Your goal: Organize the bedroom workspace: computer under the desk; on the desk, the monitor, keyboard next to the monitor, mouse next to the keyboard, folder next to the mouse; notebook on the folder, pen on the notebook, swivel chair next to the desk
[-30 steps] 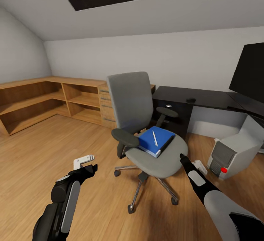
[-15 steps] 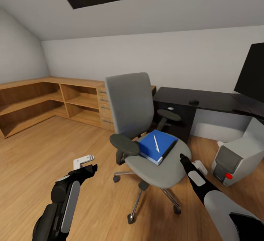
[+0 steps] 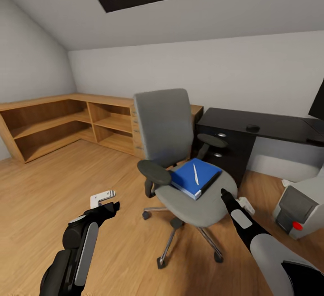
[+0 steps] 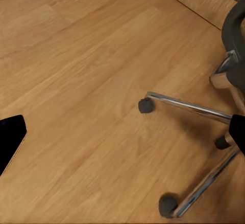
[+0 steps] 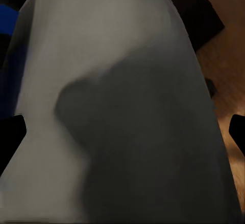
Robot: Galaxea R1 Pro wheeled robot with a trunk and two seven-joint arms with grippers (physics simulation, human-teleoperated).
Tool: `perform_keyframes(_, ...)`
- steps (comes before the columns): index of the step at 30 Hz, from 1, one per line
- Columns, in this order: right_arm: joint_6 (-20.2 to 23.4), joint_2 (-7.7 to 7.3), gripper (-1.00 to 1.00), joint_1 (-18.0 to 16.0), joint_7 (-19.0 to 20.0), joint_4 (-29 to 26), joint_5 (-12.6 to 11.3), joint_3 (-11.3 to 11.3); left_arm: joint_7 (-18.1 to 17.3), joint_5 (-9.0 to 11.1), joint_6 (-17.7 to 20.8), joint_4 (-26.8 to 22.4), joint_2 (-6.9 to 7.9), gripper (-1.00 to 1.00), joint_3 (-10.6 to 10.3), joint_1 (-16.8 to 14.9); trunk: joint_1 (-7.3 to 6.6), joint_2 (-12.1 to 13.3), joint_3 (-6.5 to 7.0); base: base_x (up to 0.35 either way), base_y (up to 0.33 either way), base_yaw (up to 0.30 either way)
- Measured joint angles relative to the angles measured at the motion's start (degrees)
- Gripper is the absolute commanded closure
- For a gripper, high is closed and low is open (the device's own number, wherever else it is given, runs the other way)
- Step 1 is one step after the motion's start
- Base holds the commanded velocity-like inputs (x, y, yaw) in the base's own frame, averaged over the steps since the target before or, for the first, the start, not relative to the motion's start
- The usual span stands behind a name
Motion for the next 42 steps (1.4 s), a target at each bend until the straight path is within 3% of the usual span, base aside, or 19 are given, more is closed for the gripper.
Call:
perform_keyframes(7,0.0,-0.04,-1.0,0.0,-0.1,0.0,0.3,-0.4,-0.3,0.0,0.0,0.0,0.0,-1.0,0.0,0.0,-0.02,0.0,0.0,0.055,0.0,0.266)
perform_keyframes(25,-0.1,0.15,-1.0,0.0,0.1,0.0,0.3,-0.4,-0.3,0.0,0.0,0.0,0.0,-1.0,0.0,0.0,-0.03,0.0,-0.19,0.294,0.0,0.265)
perform_keyframes(42,-0.1,-0.01,-1.0,0.0,0.2,-0.1,0.1,0.2,-0.4,0.0,0.0,0.0,-0.01,-1.0,-0.1,0.0,0.0,0.0,-0.23,0.017,0.0,0.023)
